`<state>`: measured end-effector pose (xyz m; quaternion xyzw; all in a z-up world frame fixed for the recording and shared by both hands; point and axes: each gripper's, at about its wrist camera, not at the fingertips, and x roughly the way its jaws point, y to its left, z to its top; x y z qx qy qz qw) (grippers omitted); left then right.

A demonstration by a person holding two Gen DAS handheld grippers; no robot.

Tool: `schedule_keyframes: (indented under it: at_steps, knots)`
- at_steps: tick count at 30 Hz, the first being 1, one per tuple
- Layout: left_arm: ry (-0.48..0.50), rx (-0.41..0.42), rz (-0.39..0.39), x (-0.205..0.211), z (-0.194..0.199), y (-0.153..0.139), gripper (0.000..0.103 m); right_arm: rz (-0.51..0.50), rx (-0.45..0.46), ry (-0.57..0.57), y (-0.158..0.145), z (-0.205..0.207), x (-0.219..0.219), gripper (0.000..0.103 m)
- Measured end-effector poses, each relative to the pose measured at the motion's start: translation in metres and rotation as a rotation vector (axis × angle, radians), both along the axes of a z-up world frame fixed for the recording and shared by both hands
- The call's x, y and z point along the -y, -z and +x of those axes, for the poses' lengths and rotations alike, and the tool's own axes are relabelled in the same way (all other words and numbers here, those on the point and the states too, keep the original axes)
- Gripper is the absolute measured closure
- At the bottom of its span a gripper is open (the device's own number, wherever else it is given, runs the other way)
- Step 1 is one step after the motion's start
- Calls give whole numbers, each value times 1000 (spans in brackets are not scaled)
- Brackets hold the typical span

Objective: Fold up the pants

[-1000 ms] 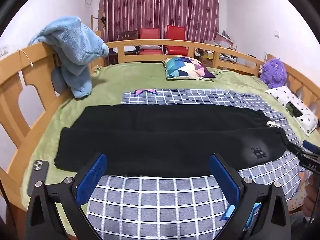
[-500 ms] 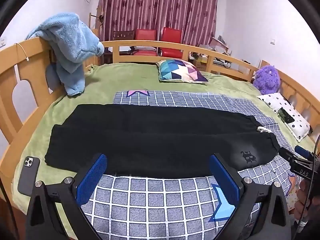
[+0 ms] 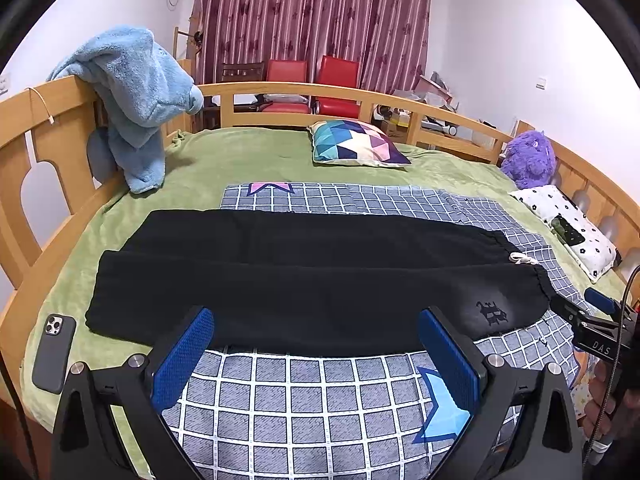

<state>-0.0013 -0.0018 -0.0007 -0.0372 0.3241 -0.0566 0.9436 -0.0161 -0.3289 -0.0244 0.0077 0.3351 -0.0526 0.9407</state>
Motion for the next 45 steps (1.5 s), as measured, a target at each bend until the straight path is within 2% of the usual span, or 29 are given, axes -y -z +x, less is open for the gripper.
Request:
schedule_keyframes:
  at_steps: [45]
  knots:
    - [-1, 6, -25, -4, -3, -1, 0, 36, 31, 9, -6, -6, 5, 3]
